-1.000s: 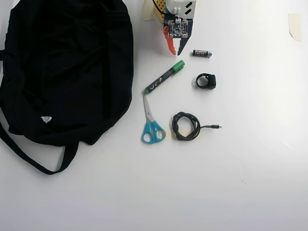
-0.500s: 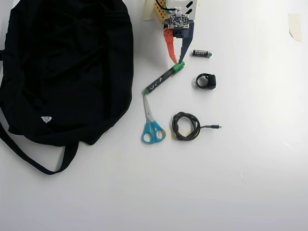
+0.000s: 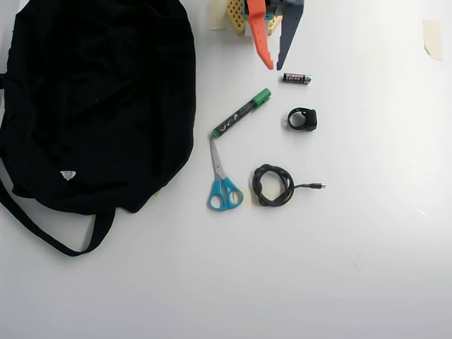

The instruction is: Put the green marker into the black bag

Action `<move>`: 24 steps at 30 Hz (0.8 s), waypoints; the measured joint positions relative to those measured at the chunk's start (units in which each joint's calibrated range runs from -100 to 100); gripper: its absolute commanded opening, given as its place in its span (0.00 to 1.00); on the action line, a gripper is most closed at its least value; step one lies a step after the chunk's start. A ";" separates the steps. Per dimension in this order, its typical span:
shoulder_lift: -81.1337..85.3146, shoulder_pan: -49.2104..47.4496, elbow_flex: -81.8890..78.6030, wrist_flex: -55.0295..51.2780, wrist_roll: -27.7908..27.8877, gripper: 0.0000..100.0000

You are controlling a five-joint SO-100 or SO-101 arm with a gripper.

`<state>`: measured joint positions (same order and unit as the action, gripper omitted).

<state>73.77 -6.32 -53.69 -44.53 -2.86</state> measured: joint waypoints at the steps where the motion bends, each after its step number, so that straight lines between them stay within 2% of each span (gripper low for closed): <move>1: -2.08 0.00 2.52 0.43 0.00 0.03; 12: -22.91 0.51 23.98 1.37 0.00 0.03; 24: -42.84 3.23 34.59 13.57 0.00 0.03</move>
<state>30.93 -3.09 -19.10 -30.96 -2.86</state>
